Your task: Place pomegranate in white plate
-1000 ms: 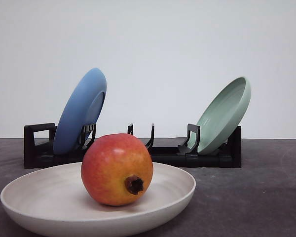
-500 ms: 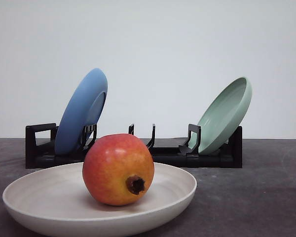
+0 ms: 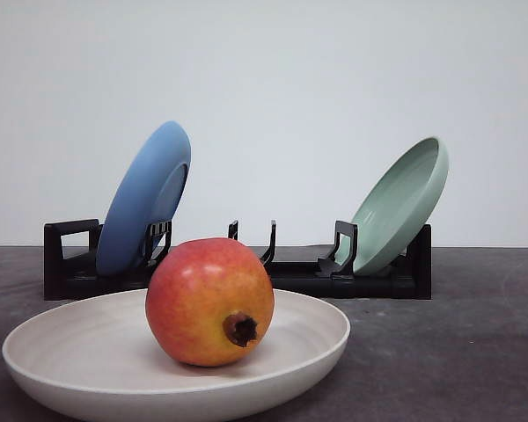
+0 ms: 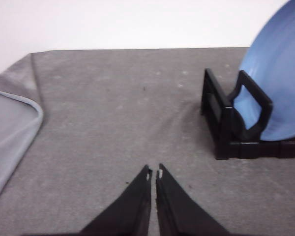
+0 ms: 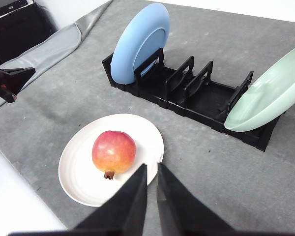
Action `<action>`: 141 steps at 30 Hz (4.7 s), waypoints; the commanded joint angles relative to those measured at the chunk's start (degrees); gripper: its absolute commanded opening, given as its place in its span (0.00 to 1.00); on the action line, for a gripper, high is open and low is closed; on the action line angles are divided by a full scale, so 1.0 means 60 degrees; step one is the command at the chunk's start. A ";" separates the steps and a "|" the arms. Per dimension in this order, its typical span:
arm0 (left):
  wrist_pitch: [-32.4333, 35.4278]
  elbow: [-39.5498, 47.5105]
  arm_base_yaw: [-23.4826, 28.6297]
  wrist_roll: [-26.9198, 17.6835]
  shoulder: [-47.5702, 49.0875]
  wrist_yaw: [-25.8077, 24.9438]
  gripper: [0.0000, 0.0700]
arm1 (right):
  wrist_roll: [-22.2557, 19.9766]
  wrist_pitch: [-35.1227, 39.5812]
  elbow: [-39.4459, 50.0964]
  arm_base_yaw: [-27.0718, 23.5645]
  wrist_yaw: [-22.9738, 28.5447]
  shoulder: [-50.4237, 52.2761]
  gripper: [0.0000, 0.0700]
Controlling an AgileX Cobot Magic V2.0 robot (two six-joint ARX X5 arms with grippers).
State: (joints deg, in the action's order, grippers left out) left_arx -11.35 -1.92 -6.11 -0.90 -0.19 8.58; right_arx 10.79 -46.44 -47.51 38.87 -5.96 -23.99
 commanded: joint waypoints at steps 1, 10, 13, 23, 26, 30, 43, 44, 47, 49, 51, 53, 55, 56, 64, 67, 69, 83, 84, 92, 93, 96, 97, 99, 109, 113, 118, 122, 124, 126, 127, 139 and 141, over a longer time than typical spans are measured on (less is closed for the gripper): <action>0.0119 0.0053 0.0259 -0.0346 0.0004 -0.0356 0.00 | 0.0095 0.0102 -0.0084 0.0062 0.0004 -0.0025 0.05; 0.0090 0.0208 0.1104 -0.0571 0.0004 -0.0761 0.00 | 0.0095 0.0102 -0.0084 0.0062 0.0004 -0.0025 0.05; 0.0087 0.0208 0.1090 -0.0672 0.0008 -0.0761 0.00 | 0.0095 0.0102 -0.0084 0.0062 0.0004 -0.0025 0.05; 0.0117 0.0205 0.0812 -0.0668 0.0004 -0.0761 0.00 | 0.0095 0.0102 -0.0084 0.0062 0.0004 -0.0025 0.05; 0.0117 0.0205 0.0812 -0.0668 0.0004 -0.0761 0.00 | 0.0095 0.0102 -0.0084 0.0062 0.0000 -0.0025 0.05; 0.0117 0.0205 0.0812 -0.0668 0.0004 -0.0761 0.00 | 0.0095 0.0102 -0.0087 0.0062 0.0004 -0.0025 0.05; 0.0117 0.0205 0.0812 -0.0668 0.0004 -0.0761 0.00 | -0.0731 0.0151 0.0051 -0.0898 -0.0041 0.0293 0.05; 0.0117 0.0205 0.0812 -0.0668 0.0004 -0.0761 0.00 | -0.1081 0.0224 0.0198 -0.1302 -0.0044 0.0508 0.05; 0.0117 0.0205 0.0812 -0.0668 0.0004 -0.0761 0.00 | -0.1842 0.1135 0.1140 -0.2664 0.0063 0.1383 0.05; 0.0117 0.0205 0.0812 -0.0668 0.0004 -0.0761 0.00 | -0.2244 0.2163 0.2031 -0.3413 0.0517 0.2029 0.05; 0.0117 0.0205 0.0812 -0.0668 0.0004 -0.0761 0.00 | -0.2487 0.3355 0.3076 -0.4090 0.0973 0.2702 0.05; 0.0117 0.0205 0.0812 -0.0668 0.0004 -0.0758 0.00 | -0.2548 0.4118 0.3926 -0.4591 0.1003 0.3195 0.05; 0.0117 0.0205 0.0812 -0.0668 0.0004 -0.0758 0.00 | -0.2544 0.4805 0.4858 -0.5069 0.1016 0.3659 0.05; 0.0117 0.0205 0.0812 -0.0668 0.0004 -0.0758 0.00 | -0.2549 0.5030 0.5212 -0.5216 0.1016 0.3806 0.05; 0.0117 0.0205 0.0812 -0.0668 0.0004 -0.0758 0.00 | -0.2454 0.6884 0.7537 -0.5818 0.1362 0.3960 0.05; 0.0117 0.0205 0.0812 -0.0668 0.0004 -0.0758 0.00 | -0.2306 0.6675 0.7821 -0.5832 0.1580 0.3963 0.05; 0.0117 0.0205 0.0812 -0.0668 0.0004 -0.0758 0.00 | -0.2338 0.6270 0.7821 -0.5832 0.1785 0.3963 0.05; 0.0117 0.0205 0.0812 -0.0668 0.0004 -0.0758 0.00 | -0.2404 0.6236 0.7821 -0.5832 0.2004 0.3963 0.05; 0.0117 0.0205 0.0812 -0.0668 0.0004 -0.0758 0.00 | -0.2404 0.6233 0.7821 -0.5832 0.2003 0.3963 0.05; 0.0117 0.0205 0.0812 -0.0668 0.0004 -0.0758 0.00 | -0.2404 0.6234 0.7821 -0.5832 0.2004 0.3963 0.05; 0.0117 0.0205 0.0812 -0.0668 0.0004 -0.0758 0.00 | -0.2404 0.6237 0.7821 -0.5832 0.2003 0.3963 0.05; 0.0117 0.0205 0.0812 -0.0668 0.0004 -0.0758 0.00 | -0.2404 0.6237 0.7821 -0.5832 0.2001 0.3963 0.05; 0.0117 0.0205 0.0812 -0.0668 0.0004 -0.0758 0.00 | -0.2404 0.6237 0.7821 -0.5832 0.2004 0.3963 0.05; 0.0117 0.0205 0.0812 -0.0668 0.0004 -0.0758 0.00 | -0.2404 0.6237 0.7821 -0.5832 0.2004 0.3963 0.05; 0.0117 0.0205 0.0812 -0.0668 0.0004 -0.0758 0.00 | -0.2404 0.6237 0.7821 -0.5832 0.2000 0.3963 0.05; 0.0117 0.0205 0.0812 -0.0668 0.0004 -0.0758 0.00 | -0.2404 0.6237 0.7821 -0.5832 0.2000 0.3962 0.05; 0.0117 0.0205 0.0812 -0.0668 0.0004 -0.0758 0.00 | -0.2404 0.6237 0.7821 -0.5832 0.2004 0.3963 0.05; 0.0117 0.0205 0.0812 -0.0668 0.0004 -0.0758 0.00 | -0.2404 0.6237 0.7821 -0.5832 0.2001 0.3963 0.05; 0.0117 0.0205 0.0812 -0.0668 0.0004 -0.0758 0.00 | -0.2404 0.6237 0.7821 -0.5832 0.2000 0.3963 0.05; 0.0117 0.0205 0.0812 -0.0668 0.0004 -0.0758 0.00 | -0.2404 0.6237 0.7821 -0.5832 0.2000 0.3963 0.05; 0.0117 0.0205 0.0812 -0.0668 0.0004 -0.0758 0.00 | -0.2404 0.6237 0.7821 -0.5832 0.2000 0.3963 0.05; 0.0117 0.0205 0.0812 -0.0668 0.0004 -0.0758 0.00 | -0.2404 0.6237 0.7821 -0.5832 0.2001 0.3963 0.05; 0.0117 0.0205 0.0812 -0.0668 0.0004 -0.0758 0.00 | -0.2404 0.6237 0.7821 -0.5832 0.2003 0.3963 0.05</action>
State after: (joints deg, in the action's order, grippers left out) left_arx -10.70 -1.41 -1.26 -4.49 -0.21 4.25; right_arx -3.86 -9.21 -0.84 3.90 5.85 -0.30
